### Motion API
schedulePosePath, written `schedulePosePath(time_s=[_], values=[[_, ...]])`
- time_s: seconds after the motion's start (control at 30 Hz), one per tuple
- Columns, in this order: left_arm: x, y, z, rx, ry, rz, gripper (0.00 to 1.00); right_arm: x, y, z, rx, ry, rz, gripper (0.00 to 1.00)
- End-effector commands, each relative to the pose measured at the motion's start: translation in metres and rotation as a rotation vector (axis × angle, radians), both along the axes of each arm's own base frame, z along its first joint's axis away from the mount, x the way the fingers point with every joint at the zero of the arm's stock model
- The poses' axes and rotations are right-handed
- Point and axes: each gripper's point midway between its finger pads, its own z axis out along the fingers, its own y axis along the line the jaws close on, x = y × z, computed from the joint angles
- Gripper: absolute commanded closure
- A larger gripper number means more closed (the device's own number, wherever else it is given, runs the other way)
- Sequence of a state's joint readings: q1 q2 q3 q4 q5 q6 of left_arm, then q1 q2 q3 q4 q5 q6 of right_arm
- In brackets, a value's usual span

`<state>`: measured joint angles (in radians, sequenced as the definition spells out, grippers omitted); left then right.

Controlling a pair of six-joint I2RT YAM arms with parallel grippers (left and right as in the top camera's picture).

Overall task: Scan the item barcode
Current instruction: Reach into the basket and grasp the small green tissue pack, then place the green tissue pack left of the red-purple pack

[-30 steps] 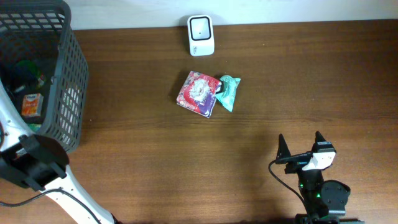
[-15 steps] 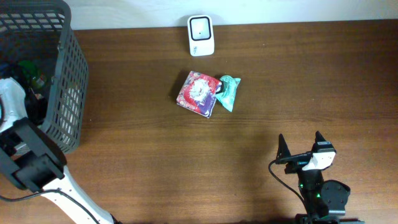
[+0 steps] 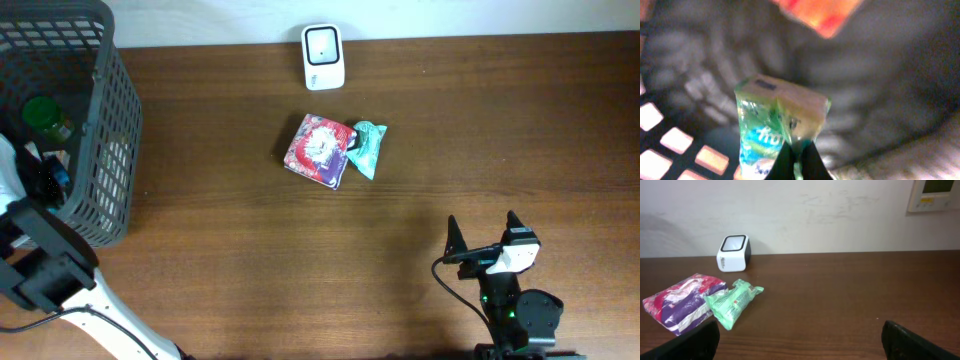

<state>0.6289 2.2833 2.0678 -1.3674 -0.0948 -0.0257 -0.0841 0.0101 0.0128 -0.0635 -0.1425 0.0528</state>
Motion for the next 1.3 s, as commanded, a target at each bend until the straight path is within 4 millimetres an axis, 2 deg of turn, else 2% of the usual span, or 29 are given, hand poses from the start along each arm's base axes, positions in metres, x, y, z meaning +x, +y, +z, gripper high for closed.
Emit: schedulePosePath(time_s=[0.0,0.1,0.17,0.23,0.27,0.3,0.37,0.43,0.47,0.53,0.6,0.63,0.73,0.77,0.8,0.93,1.0,1.1,1.17,1.27], values=[[0.044,-0.011,0.083,-0.071,-0.276,0.044,1.0,0.0,0.001,-0.003,0.008,0.005,0.003,0.01],[0.068,-0.03,0.193,-0.062,-0.586,-0.023,1.0,0.0,0.001,-0.003,0.008,0.005,0.003,0.01],[0.069,-0.043,0.245,-0.037,-0.734,-0.07,1.0,0.0,0.001,-0.003,0.008,0.005,0.003,0.01],[0.063,-0.061,0.307,0.015,-0.921,-0.115,1.0,0.0,0.001,-0.003,0.008,0.005,0.003,0.01],[0.058,-0.069,0.323,0.004,-0.965,-0.099,1.0,0.0,0.001,-0.003,0.008,0.005,0.003,0.01],[0.053,-0.077,0.334,-0.009,-0.992,-0.093,1.0,0.0,0.001,-0.003,0.008,0.005,0.003,0.01],[0.044,-0.114,0.363,-0.113,-1.085,-0.179,1.0,0.0,0.001,-0.003,0.008,0.005,0.003,0.01],[0.045,-0.149,0.377,-0.236,-1.142,-0.268,1.0,0.0,0.001,-0.003,0.008,0.005,0.003,0.01],[0.048,-0.17,0.382,-0.308,-1.16,-0.322,1.0,0.0,0.001,-0.003,0.008,0.005,0.003,0.01],[0.054,-0.199,0.382,-0.355,-1.153,-0.39,1.0,0.0,0.001,-0.003,0.008,0.005,0.003,0.01],[0.06,-0.243,0.381,-0.391,-1.141,-0.523,1.0,0.0,0.001,-0.003,0.008,0.005,0.003,0.01],[0.065,-0.265,0.376,-0.371,-1.11,-0.57,1.0,0.0,0.001,-0.003,0.008,0.005,0.003,0.01],[0.079,-0.308,0.346,-0.256,-0.978,-0.63,1.0,0.0,0.001,-0.003,0.008,0.005,0.003,0.01],[0.082,-0.32,0.334,-0.233,-0.928,-0.647,1.0,0.0,0.001,-0.003,0.008,0.005,0.003,0.01],[0.086,-0.339,0.312,-0.21,-0.84,-0.661,1.0,0.0,0.001,-0.003,0.008,0.005,0.003,0.01],[0.099,-0.362,0.225,-0.072,-0.547,-0.48,1.0,0.0,0.001,-0.003,0.008,0.005,0.003,0.01],[0.108,-0.386,0.185,-0.072,-0.482,-0.528,1.0,0.0,0.001,-0.003,0.008,0.005,0.003,0.01],[0.123,-0.411,0.125,-0.082,-0.445,-0.571,1.0,0.0,0.001,-0.003,0.008,0.005,0.003,0.01],[0.129,-0.415,0.085,-0.083,-0.427,-0.558,1.0,0.0,0.001,-0.003,0.008,0.005,0.003,0.01],[0.131,-0.411,0.043,-0.057,-0.408,-0.541,1.0,0.0,0.001,-0.003,0.008,0.005,0.003,0.01]])
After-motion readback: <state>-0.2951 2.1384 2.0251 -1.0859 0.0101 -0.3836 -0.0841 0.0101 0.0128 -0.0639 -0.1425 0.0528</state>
